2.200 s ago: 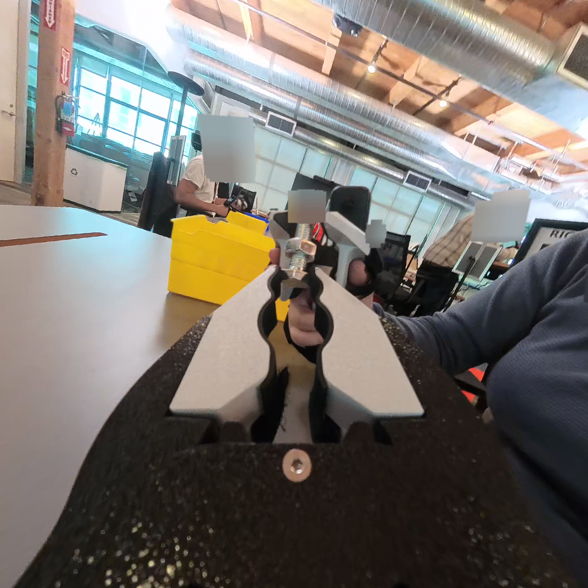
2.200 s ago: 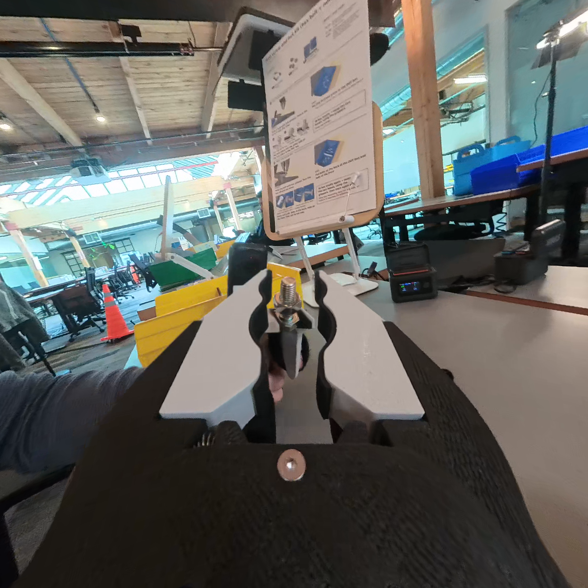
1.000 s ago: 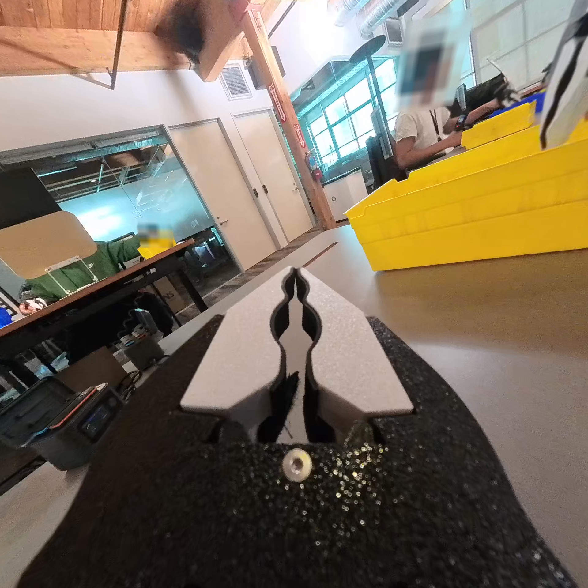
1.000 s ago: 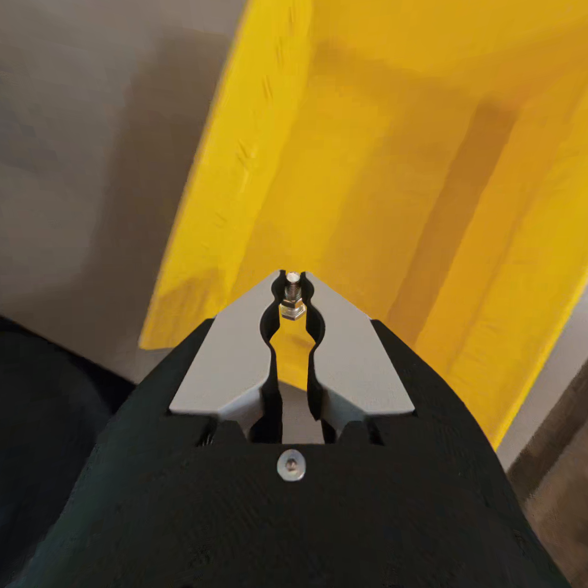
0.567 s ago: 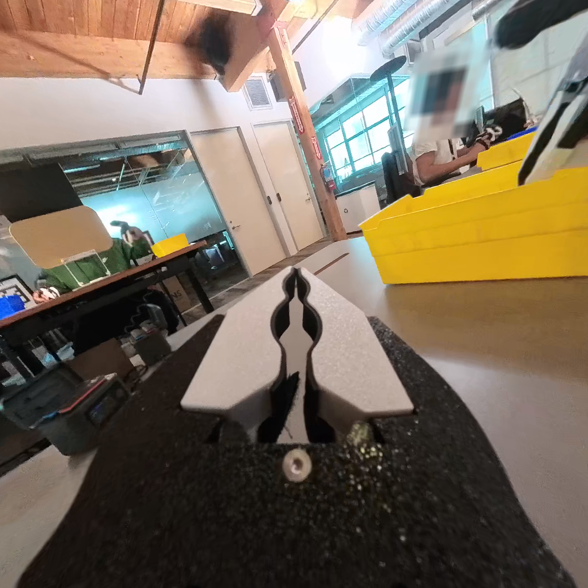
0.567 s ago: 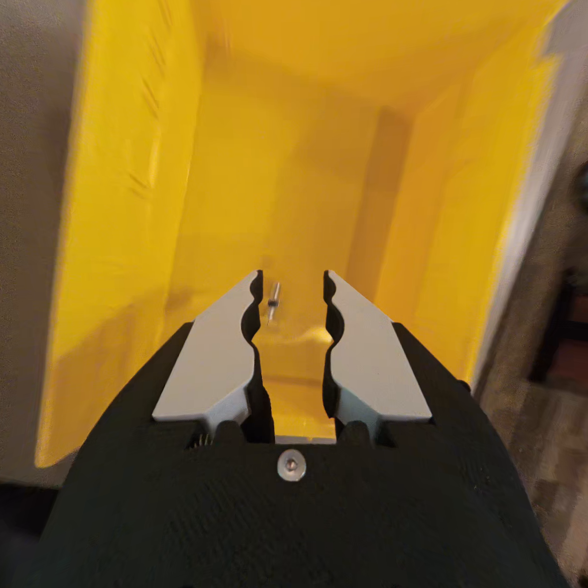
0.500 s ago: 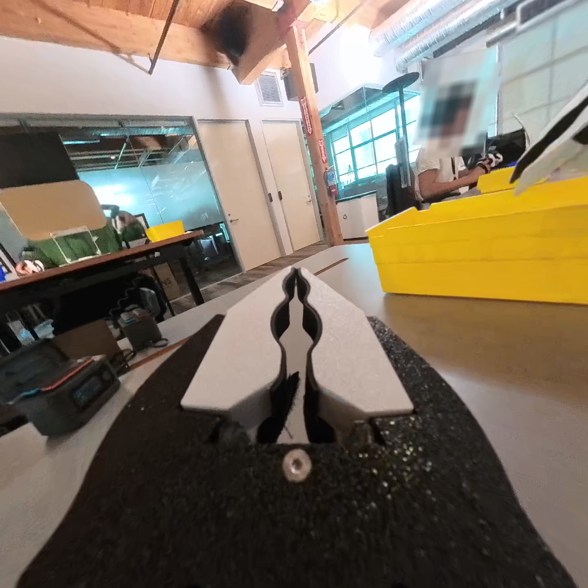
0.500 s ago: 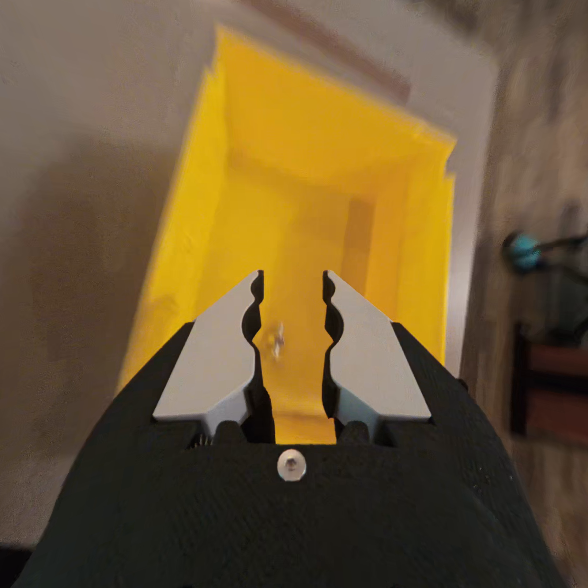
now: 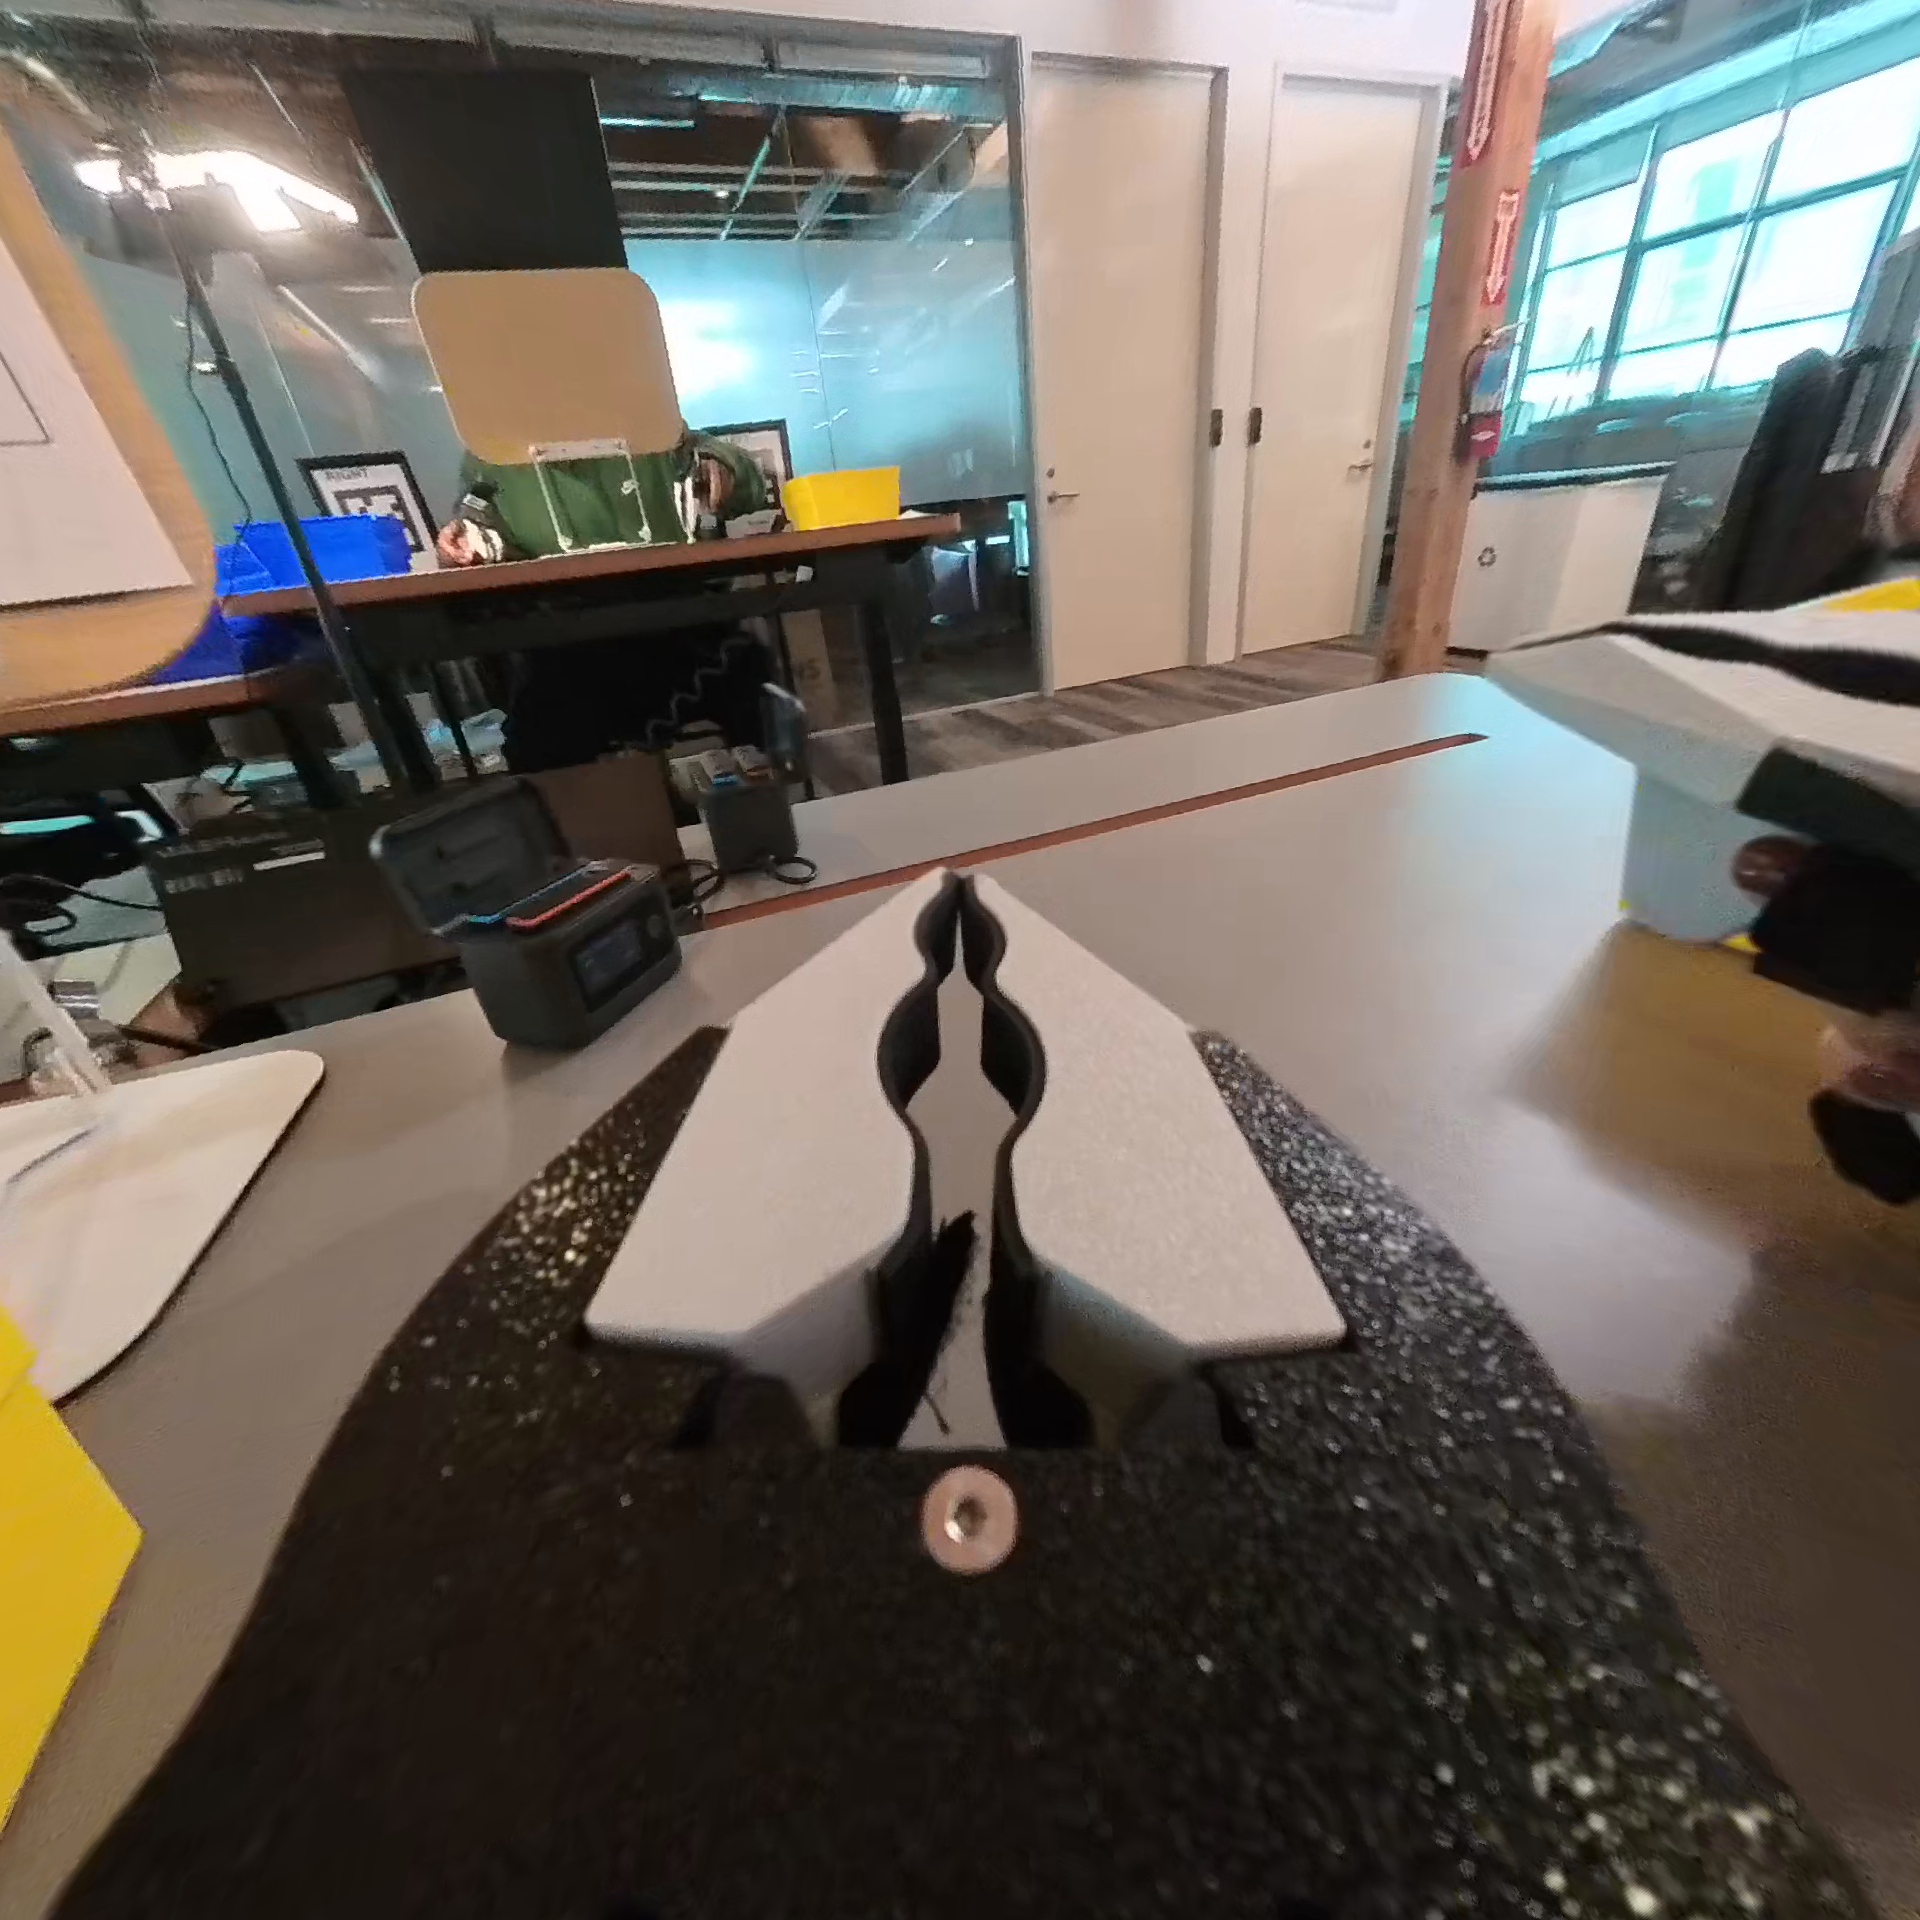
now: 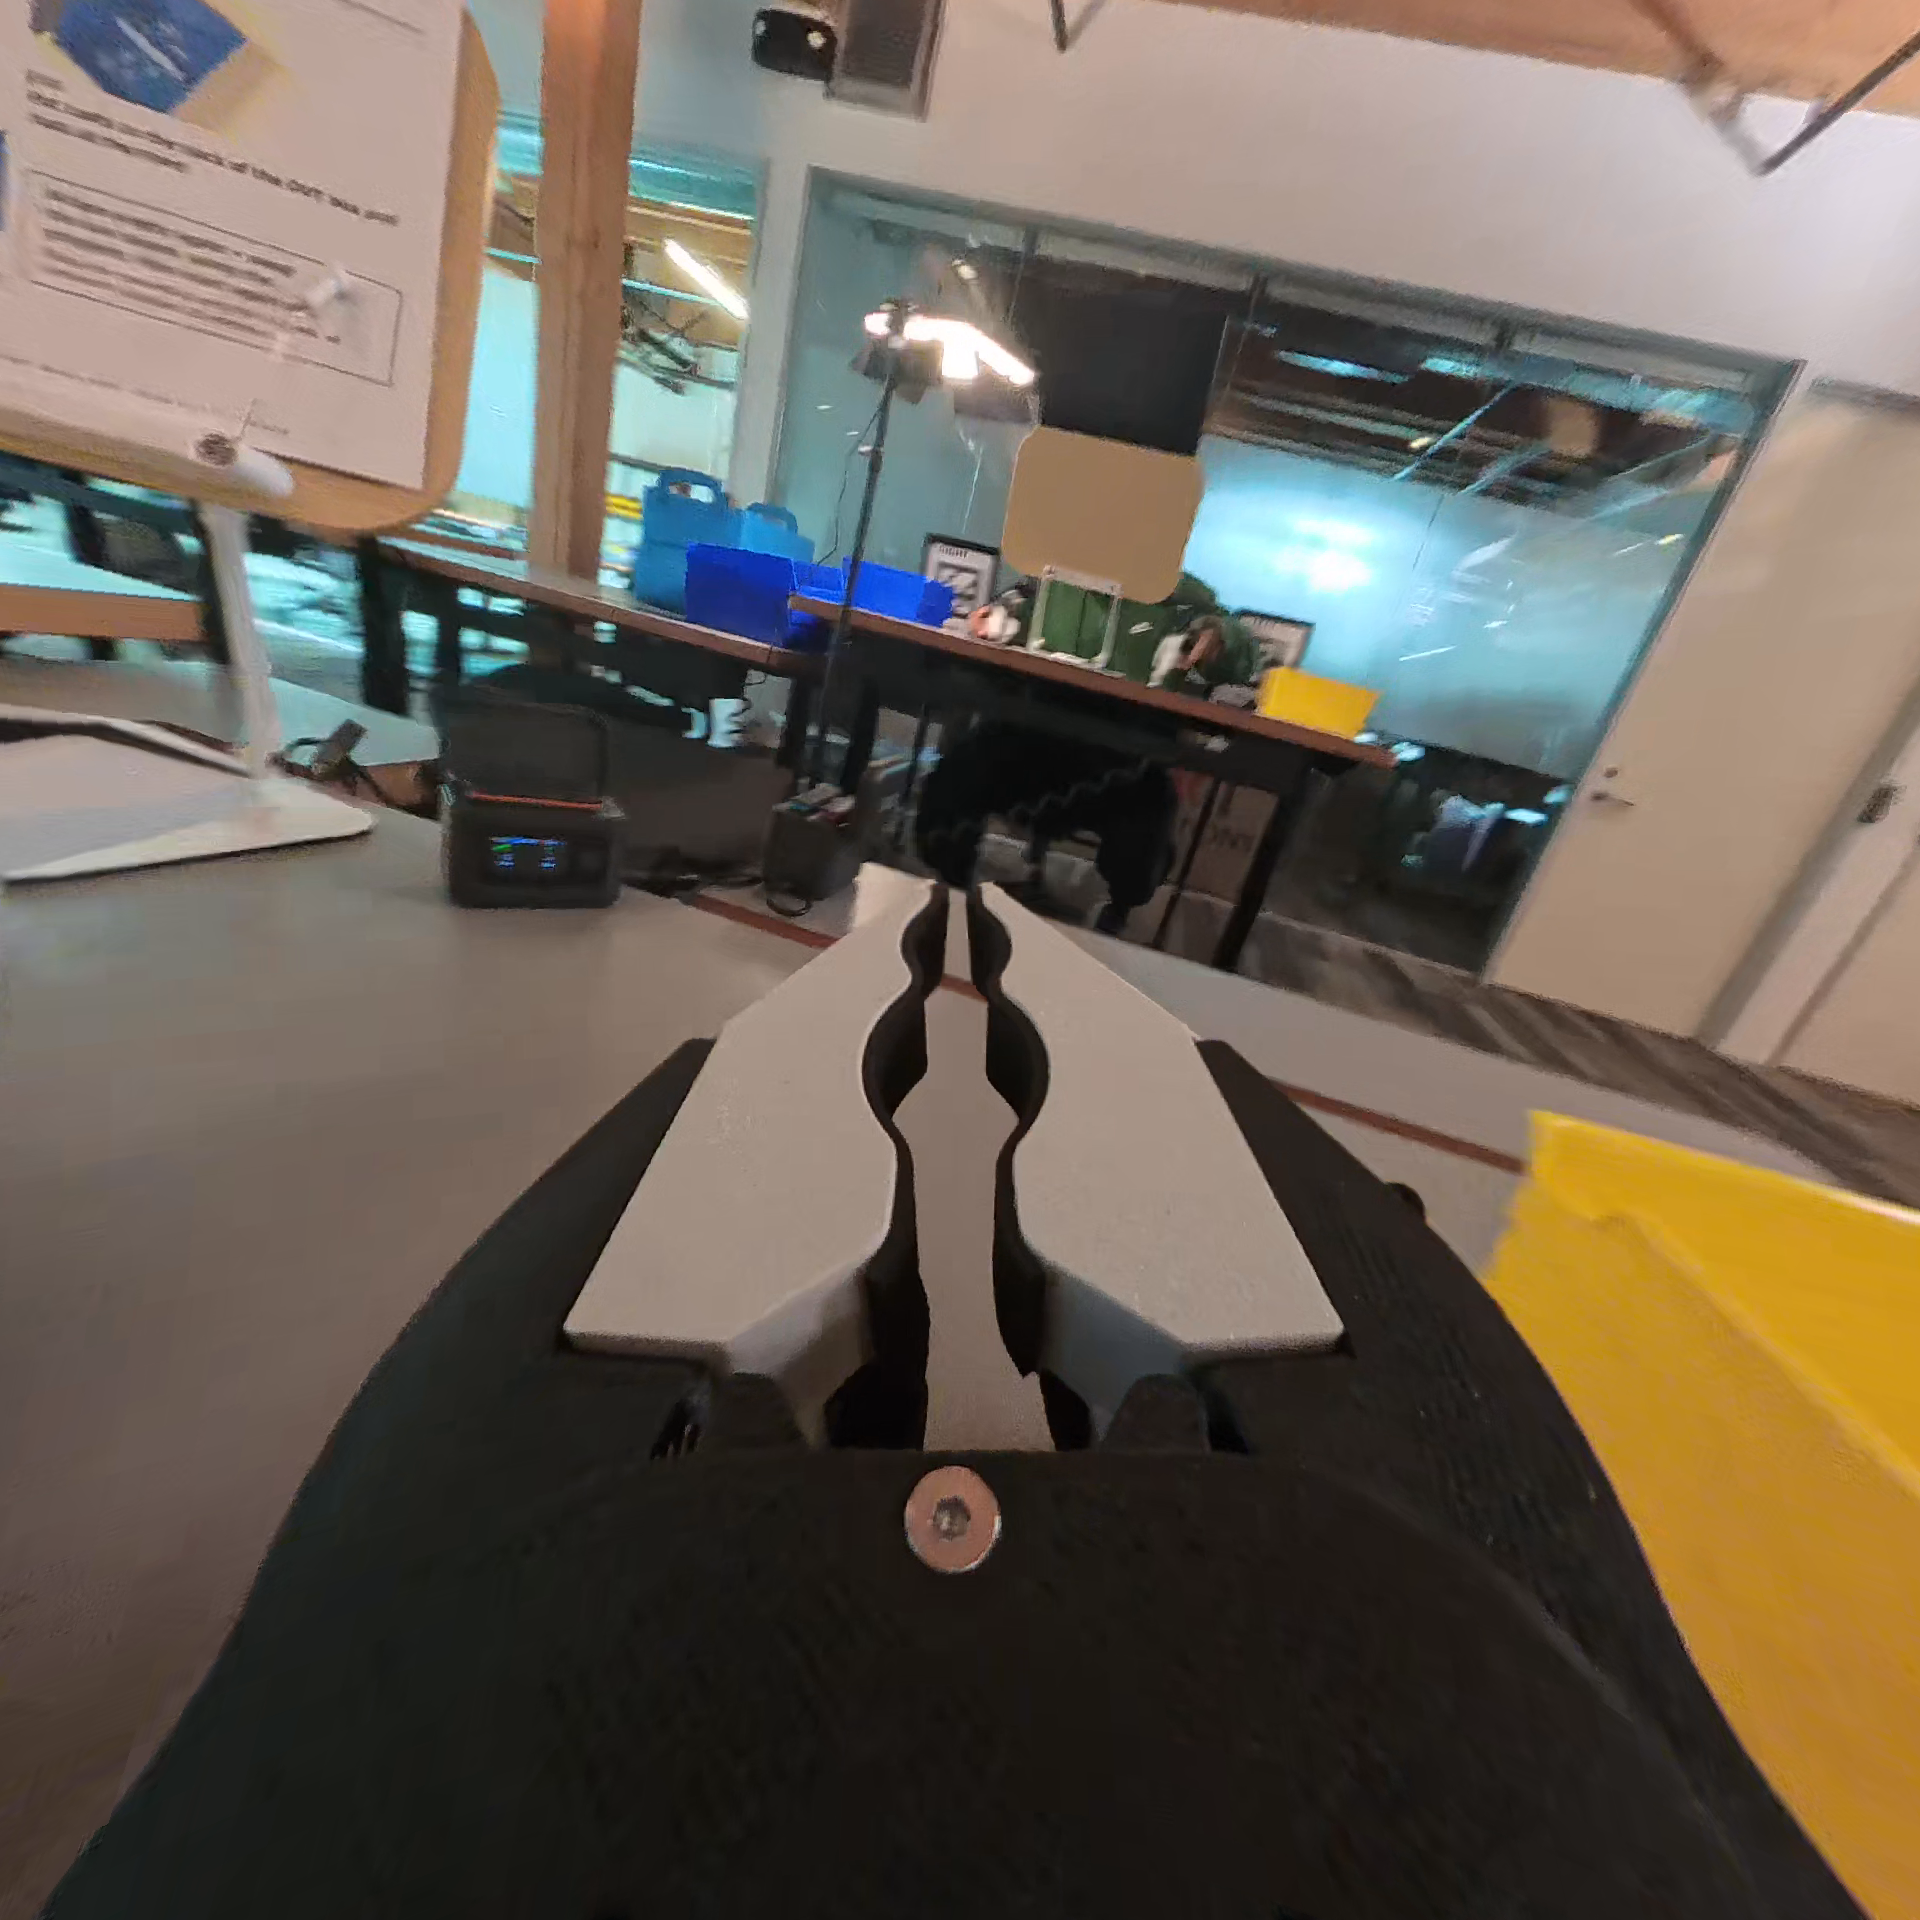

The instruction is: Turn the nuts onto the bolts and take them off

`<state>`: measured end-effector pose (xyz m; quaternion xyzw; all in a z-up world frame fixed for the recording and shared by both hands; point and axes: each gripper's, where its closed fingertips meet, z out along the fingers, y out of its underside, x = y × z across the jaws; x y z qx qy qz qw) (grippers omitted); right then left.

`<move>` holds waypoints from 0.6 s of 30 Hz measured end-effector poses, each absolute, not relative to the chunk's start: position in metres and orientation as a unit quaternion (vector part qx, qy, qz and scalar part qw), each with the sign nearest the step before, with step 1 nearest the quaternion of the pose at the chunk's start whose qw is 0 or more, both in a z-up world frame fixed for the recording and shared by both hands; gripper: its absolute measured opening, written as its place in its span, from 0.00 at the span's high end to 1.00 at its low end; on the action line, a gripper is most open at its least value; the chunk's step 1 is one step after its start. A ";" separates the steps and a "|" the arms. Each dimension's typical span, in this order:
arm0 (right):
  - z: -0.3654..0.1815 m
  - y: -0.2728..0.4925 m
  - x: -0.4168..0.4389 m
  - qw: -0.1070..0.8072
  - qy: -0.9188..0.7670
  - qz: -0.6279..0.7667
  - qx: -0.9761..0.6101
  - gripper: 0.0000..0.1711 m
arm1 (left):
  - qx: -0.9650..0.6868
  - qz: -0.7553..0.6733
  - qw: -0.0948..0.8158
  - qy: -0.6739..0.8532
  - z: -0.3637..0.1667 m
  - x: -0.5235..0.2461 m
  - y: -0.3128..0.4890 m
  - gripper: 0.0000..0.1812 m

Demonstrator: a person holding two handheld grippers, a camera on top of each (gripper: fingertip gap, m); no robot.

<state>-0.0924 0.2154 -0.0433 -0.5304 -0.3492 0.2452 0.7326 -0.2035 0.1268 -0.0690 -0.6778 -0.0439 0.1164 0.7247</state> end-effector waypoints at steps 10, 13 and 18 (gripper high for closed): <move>-0.059 0.202 -0.124 0.723 -0.430 0.267 -0.469 0.99 | -0.693 0.133 0.708 -0.034 -0.076 -0.206 0.129 1.00; -0.059 0.203 -0.121 0.722 -0.423 0.275 -0.473 0.99 | -0.688 0.131 0.714 -0.019 -0.075 -0.201 0.129 1.00; -0.058 0.200 -0.121 0.715 -0.419 0.302 -0.471 1.00 | -0.659 0.113 0.743 -0.024 -0.065 -0.201 0.123 1.00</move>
